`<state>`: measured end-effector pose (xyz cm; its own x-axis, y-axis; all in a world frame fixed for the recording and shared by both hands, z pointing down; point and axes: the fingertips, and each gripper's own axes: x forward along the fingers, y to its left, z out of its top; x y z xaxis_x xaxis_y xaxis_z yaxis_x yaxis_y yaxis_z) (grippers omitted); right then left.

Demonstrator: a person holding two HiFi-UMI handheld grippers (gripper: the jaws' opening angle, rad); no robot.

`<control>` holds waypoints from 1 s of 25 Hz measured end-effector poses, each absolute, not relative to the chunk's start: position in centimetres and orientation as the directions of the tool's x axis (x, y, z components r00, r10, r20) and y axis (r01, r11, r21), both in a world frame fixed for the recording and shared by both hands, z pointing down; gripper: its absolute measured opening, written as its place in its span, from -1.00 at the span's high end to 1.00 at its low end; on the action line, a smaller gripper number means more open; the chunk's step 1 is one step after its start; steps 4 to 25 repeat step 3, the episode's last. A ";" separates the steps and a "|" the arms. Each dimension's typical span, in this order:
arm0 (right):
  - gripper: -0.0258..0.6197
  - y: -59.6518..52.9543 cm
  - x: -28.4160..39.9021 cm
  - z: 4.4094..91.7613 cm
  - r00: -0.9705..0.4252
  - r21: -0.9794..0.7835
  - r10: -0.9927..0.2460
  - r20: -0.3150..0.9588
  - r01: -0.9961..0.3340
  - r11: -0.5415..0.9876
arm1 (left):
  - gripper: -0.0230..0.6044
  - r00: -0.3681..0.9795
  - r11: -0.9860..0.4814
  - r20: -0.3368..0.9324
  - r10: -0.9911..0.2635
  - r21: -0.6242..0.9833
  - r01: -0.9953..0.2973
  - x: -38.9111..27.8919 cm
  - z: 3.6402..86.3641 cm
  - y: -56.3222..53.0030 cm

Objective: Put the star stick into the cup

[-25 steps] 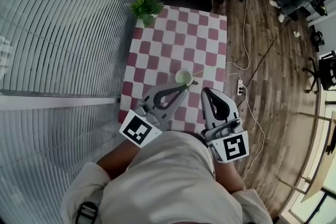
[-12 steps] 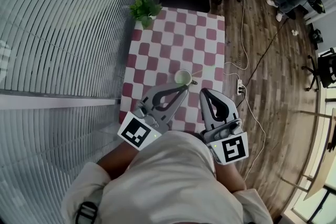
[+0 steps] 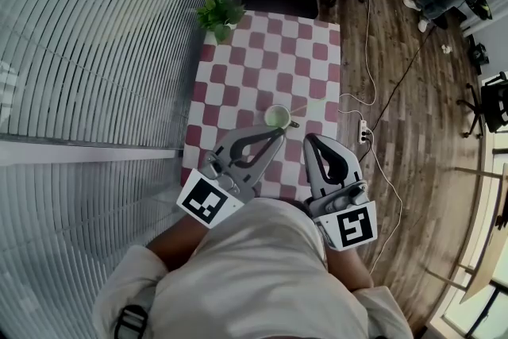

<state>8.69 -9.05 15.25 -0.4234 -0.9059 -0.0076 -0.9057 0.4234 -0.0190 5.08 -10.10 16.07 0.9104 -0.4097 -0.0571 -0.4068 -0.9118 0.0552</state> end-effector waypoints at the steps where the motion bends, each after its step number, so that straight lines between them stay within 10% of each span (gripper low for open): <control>1: 0.83 -9.1 8.7 15.2 -0.424 -0.017 -0.906 -0.007 -0.906 0.424 | 0.82 0.911 -0.913 -0.057 -0.408 0.052 -0.406 5.1 16.1 -10.1; 25: 0.83 -9.2 8.7 15.2 -0.425 -0.011 -0.905 -0.004 -0.905 0.425 | 0.82 0.913 -0.914 -0.055 -0.405 0.045 -0.403 5.1 16.1 -10.2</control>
